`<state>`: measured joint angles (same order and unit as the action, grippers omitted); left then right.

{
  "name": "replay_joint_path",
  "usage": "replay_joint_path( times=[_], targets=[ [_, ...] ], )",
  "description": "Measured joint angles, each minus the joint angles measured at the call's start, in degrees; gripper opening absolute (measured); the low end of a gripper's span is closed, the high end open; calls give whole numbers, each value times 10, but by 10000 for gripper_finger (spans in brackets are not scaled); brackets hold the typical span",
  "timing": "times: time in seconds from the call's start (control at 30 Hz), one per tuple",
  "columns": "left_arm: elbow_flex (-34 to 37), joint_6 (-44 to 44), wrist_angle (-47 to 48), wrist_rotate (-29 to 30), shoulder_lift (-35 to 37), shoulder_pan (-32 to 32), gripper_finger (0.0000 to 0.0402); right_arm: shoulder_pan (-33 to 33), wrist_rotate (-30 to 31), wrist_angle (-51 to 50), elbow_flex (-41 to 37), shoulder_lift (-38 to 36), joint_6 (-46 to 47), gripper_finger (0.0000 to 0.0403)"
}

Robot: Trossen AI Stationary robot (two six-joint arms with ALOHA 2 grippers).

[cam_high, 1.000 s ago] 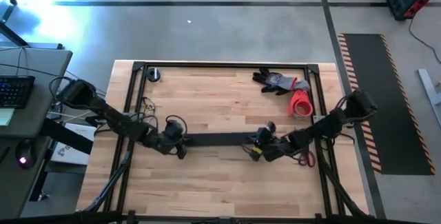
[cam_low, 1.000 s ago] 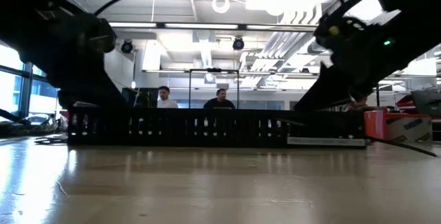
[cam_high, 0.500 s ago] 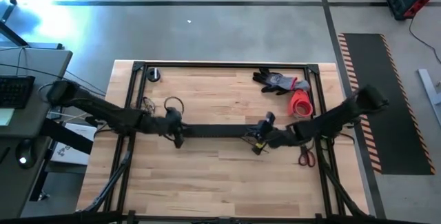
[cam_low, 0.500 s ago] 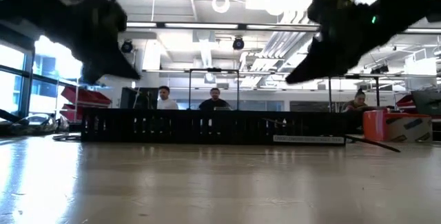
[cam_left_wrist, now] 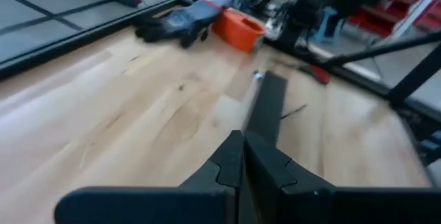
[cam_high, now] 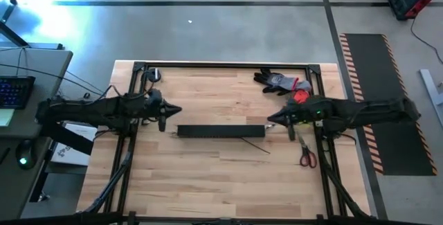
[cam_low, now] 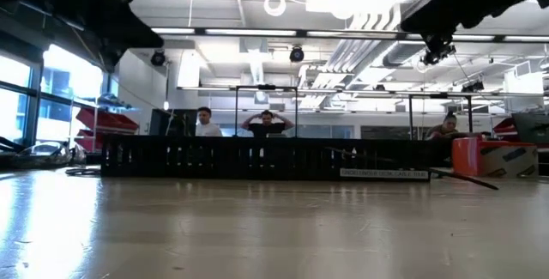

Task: Ziptie cables
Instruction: Return to Home Position

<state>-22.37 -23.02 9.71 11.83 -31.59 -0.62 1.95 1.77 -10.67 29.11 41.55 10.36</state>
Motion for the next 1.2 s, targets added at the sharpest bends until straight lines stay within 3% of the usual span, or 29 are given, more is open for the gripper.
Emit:
replay_joint_path(
  times=[0.1, 0.27, 0.5, 0.63, 0.93, 1.2],
  targets=[
    [0, 26, 27, -25, 26, -31, 0, -36, -57, 25, -41, -67, -2, 0],
    [17, 41, 7, -39, 56, -70, 0, -66, -78, 31, -112, -153, 22, 0],
    [132, 57, -148, -90, 113, -97, 0, -73, -124, 62, -178, -258, 52, 0],
    [207, 47, -221, -88, 147, -96, 0, -73, -126, 96, -211, -311, 47, 0],
    [216, 65, -188, -99, 232, -95, 0, -73, -139, 132, -286, -399, 62, 0],
    [216, 100, -166, -127, 287, -94, 0, -73, -138, 134, -286, -404, 40, 0]
  ],
)
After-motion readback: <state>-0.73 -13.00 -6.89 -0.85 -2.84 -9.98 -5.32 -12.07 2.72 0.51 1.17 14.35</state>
